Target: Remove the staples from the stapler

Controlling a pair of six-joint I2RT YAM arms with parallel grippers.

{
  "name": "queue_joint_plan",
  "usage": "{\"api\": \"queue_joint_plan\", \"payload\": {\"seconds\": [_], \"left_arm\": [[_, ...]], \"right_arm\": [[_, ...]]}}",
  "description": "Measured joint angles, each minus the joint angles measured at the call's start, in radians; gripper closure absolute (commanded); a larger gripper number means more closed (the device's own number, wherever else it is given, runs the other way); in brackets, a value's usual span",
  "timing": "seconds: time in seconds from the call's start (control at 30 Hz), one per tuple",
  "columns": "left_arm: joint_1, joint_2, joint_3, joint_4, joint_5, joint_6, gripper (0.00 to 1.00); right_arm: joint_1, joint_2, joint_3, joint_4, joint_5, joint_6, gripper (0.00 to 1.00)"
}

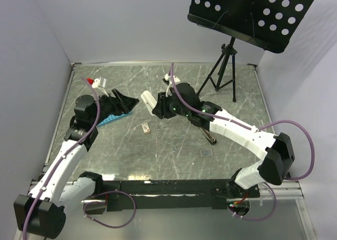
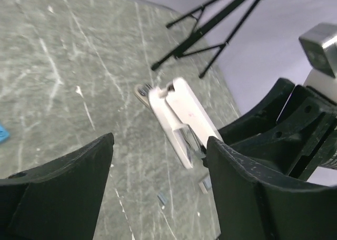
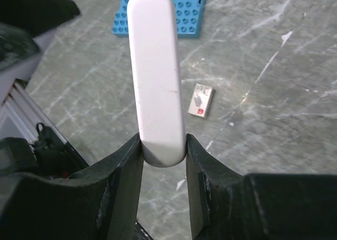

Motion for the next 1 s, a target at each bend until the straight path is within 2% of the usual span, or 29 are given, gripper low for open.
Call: {"api": "queue_joint_plan", "payload": {"seconds": [0.1, 0.23, 0.8, 1.0], "left_arm": [[-0.001, 0.031, 0.000, 0.019, 0.058, -0.005, 0.33], [-0.001, 0.060, 0.000, 0.023, 0.113, -0.016, 0.34], [-0.002, 0.105, 0.000, 0.044, 0.195, -0.045, 0.41], [-0.002, 0.116, 0.000, 0.064, 0.224, -0.055, 0.51]], "right_arm": [[0.019, 0.000, 0.000, 0.031, 0.032, 0.028, 1.00], [0.035, -0.004, 0.000, 0.066, 0.079, 0.052, 1.00], [0.112, -0.023, -0.003, 0.153, 0.172, 0.074, 1.00], [0.134, -0.023, -0.004, 0.169, 0.196, 0.076, 1.00]]}}
